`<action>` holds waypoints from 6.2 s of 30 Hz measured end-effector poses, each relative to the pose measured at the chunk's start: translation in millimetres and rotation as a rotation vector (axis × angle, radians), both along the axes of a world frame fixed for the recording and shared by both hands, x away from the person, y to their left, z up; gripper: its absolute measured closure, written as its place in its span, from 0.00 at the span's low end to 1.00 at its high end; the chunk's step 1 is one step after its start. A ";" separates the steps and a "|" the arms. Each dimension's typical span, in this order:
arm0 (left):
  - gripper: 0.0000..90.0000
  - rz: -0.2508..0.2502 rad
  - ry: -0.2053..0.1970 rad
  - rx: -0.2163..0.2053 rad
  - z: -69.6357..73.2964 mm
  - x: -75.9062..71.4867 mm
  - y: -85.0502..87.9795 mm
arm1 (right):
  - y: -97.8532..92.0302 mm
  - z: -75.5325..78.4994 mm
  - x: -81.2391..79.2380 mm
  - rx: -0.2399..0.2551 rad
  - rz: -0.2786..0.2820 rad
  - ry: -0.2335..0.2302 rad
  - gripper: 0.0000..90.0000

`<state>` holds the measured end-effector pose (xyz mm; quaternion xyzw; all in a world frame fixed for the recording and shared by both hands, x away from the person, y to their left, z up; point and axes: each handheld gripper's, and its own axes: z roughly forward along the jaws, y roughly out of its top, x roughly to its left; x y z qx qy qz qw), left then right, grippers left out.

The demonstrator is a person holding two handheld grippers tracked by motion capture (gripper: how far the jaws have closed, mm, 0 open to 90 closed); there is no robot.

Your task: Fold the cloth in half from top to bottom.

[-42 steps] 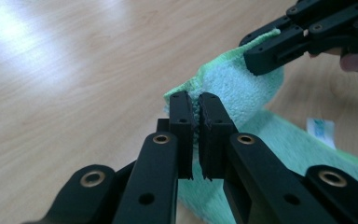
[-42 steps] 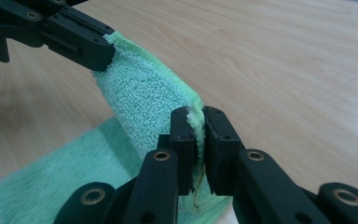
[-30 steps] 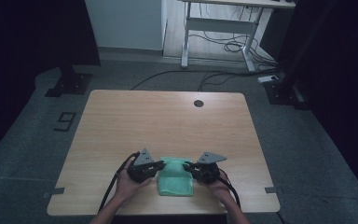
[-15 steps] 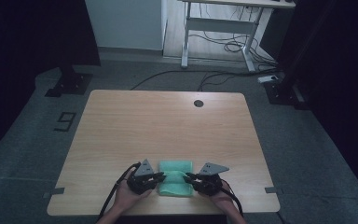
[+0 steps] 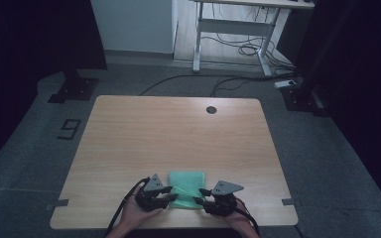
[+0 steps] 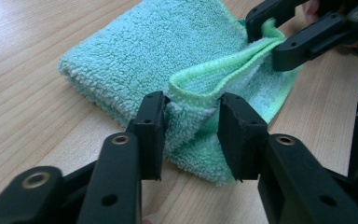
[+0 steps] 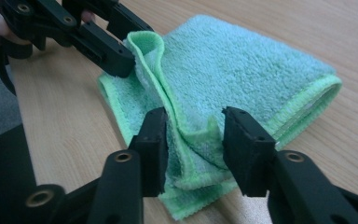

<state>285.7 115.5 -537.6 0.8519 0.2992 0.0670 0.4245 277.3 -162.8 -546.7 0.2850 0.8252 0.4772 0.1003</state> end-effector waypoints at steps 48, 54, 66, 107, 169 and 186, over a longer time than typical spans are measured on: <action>0.39 0.002 0.019 0.078 -4.7 17.0 -9.5 | 25.0 -3.9 7.8 -0.094 -0.049 0.016 0.42; 0.39 0.002 -0.039 0.046 17.7 23.7 -15.7 | 23.9 9.2 20.9 -0.074 -0.070 -0.001 0.43; 0.39 -0.009 0.046 0.047 0.3 51.1 -30.6 | 28.7 0.5 53.1 -0.104 -0.110 0.036 0.46; 0.40 -0.035 0.001 0.106 -7.4 38.9 -19.6 | 23.2 -4.7 19.3 -0.156 -0.076 0.002 0.39; 0.39 0.194 -0.103 0.031 18.2 16.2 48.2 | -51.8 16.1 17.5 0.029 -0.344 -0.091 0.36; 0.40 0.236 -0.085 0.034 7.6 4.2 66.6 | -70.6 0.8 -17.0 0.007 -0.350 -0.039 0.36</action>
